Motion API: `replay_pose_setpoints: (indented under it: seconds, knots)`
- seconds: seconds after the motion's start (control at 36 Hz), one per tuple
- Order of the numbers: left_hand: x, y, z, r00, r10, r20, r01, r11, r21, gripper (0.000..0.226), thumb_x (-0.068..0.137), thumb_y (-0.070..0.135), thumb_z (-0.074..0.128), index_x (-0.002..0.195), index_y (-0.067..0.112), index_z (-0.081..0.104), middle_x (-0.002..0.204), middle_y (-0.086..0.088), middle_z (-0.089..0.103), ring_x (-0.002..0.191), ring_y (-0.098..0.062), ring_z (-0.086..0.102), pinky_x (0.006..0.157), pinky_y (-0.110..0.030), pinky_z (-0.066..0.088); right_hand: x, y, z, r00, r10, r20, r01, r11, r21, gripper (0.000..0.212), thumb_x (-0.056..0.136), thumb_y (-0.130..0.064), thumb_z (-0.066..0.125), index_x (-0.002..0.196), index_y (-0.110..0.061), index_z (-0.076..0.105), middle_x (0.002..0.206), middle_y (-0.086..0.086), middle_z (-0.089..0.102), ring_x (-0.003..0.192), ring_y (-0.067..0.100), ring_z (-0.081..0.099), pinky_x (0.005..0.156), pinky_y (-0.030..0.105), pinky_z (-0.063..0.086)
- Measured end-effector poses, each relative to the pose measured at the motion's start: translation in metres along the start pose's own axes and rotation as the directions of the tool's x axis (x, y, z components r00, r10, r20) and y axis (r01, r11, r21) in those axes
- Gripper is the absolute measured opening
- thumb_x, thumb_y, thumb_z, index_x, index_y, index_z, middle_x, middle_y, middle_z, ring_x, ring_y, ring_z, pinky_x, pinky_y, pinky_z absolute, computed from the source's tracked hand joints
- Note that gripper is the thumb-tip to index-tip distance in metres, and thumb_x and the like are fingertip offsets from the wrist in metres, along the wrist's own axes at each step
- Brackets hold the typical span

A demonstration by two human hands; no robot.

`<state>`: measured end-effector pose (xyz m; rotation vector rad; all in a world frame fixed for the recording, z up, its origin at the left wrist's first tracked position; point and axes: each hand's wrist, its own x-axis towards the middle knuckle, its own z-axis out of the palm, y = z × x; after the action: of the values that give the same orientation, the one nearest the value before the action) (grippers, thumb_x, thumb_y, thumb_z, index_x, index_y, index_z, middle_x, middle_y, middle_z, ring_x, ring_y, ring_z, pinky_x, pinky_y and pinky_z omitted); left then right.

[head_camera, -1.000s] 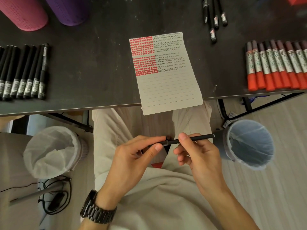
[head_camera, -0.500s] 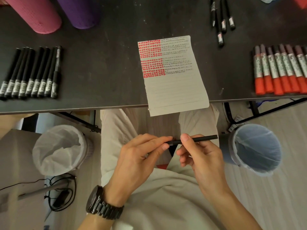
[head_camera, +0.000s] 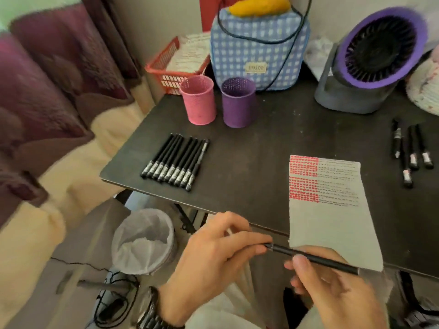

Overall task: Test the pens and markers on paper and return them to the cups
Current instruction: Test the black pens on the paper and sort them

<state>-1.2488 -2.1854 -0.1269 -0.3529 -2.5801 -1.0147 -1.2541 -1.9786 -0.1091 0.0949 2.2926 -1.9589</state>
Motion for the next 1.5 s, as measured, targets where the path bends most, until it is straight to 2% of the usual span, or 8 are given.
replay_pose_setpoints:
  seconds: [0.11, 0.31, 0.36, 0.44, 0.53, 0.67, 1.25, 1.5]
  knots:
    - [0.014, -0.025, -0.044, 0.968, -0.113, -0.225, 0.12, 0.993, 0.016, 0.021, 0.097, 0.047, 0.062, 0.114, 0.041, 0.074, 0.103, 0.02, 0.06, 0.094, -0.008, 0.062, 0.079, -0.014, 0.045, 0.03, -0.025, 0.018, 0.975, -0.15, 0.163, 0.175, 0.972, -0.156, 0.022, 0.07, -0.045, 0.072, 0.092, -0.047, 0.073, 0.083, -0.02, 0.075, 0.079, -0.002, 0.07, 0.06, 0.01, 0.053]
    - [0.036, -0.099, -0.113, 0.786, -0.408, -0.463, 0.468, 0.884, 0.015, 0.013, 0.093, 0.039, 0.066, 0.102, 0.047, 0.071, 0.091, 0.021, 0.067, 0.093, -0.004, 0.061, 0.077, -0.008, 0.04, 0.096, -0.033, 0.075, 0.894, -0.323, 0.31, 0.44, 0.764, -0.472, 0.027, 0.09, -0.053, 0.058, 0.116, -0.047, 0.059, 0.123, -0.035, 0.056, 0.112, -0.011, 0.05, 0.086, -0.002, 0.036]
    - [0.04, -0.121, -0.126, 0.747, -0.452, -0.489, 0.548, 0.834, 0.067, 0.012, 0.095, 0.037, 0.066, 0.101, 0.046, 0.069, 0.087, 0.019, 0.067, 0.09, -0.005, 0.06, 0.08, -0.02, 0.046, 0.115, -0.028, 0.093, 0.882, -0.295, 0.368, 0.464, 0.686, -0.561, 0.043, 0.097, -0.054, 0.052, 0.136, -0.039, 0.053, 0.146, -0.024, 0.043, 0.132, -0.007, 0.033, 0.103, 0.002, 0.024]
    - [0.039, -0.149, -0.134, 0.701, -0.515, -0.493, 0.639, 0.76, 0.115, 0.009, 0.097, 0.038, 0.063, 0.1, 0.047, 0.064, 0.084, 0.017, 0.066, 0.088, -0.013, 0.062, 0.083, -0.046, 0.051, 0.134, -0.015, 0.113, 0.881, -0.221, 0.419, 0.466, 0.567, -0.68, 0.061, 0.101, -0.061, 0.036, 0.155, -0.034, 0.032, 0.167, -0.011, 0.017, 0.154, 0.009, 0.009, 0.123, 0.027, 0.01]
    - [0.034, -0.167, -0.131, 0.684, -0.561, -0.465, 0.684, 0.715, 0.143, 0.007, 0.096, 0.043, 0.062, 0.098, 0.05, 0.061, 0.08, 0.021, 0.065, 0.088, -0.011, 0.061, 0.091, -0.048, 0.046, 0.141, -0.003, 0.123, 0.888, -0.156, 0.432, 0.451, 0.472, -0.757, 0.067, 0.099, -0.067, 0.023, 0.159, -0.037, 0.022, 0.171, -0.007, 0.006, 0.157, 0.013, 0.0, 0.122, 0.035, -0.004]
    - [0.026, -0.178, -0.123, 0.663, -0.58, -0.473, 0.729, 0.644, 0.231, 0.008, 0.096, 0.046, 0.058, 0.098, 0.05, 0.064, 0.084, 0.025, 0.063, 0.096, -0.01, 0.054, 0.086, -0.038, 0.029, 0.143, 0.0, 0.117, 0.883, -0.159, 0.442, 0.458, 0.498, -0.736, 0.063, 0.098, -0.066, 0.028, 0.156, -0.04, 0.027, 0.17, -0.012, 0.008, 0.156, 0.008, 0.002, 0.121, 0.03, -0.005]
    - [0.036, -0.163, -0.12, 0.604, -0.644, -0.47, 0.794, 0.535, 0.288, 0.023, 0.099, 0.053, 0.048, 0.101, 0.049, 0.07, 0.088, 0.022, 0.066, 0.101, -0.012, 0.054, 0.094, -0.039, 0.028, 0.143, -0.004, 0.116, 0.887, -0.112, 0.449, 0.438, 0.514, -0.738, 0.061, 0.099, -0.066, 0.031, 0.156, -0.044, 0.026, 0.169, -0.016, 0.005, 0.156, 0.006, -0.001, 0.124, 0.03, -0.002]
    - [0.053, -0.141, -0.115, 0.699, -0.569, -0.433, 0.715, 0.571, 0.404, 0.019, 0.097, 0.052, 0.051, 0.11, 0.048, 0.064, 0.115, 0.018, 0.06, 0.113, -0.012, 0.053, 0.102, -0.042, 0.029, 0.144, -0.007, 0.12, 0.88, -0.121, 0.459, 0.455, 0.494, -0.741, 0.062, 0.098, -0.066, 0.033, 0.156, -0.044, 0.027, 0.17, -0.015, 0.006, 0.156, 0.007, 0.0, 0.124, 0.031, 0.0]
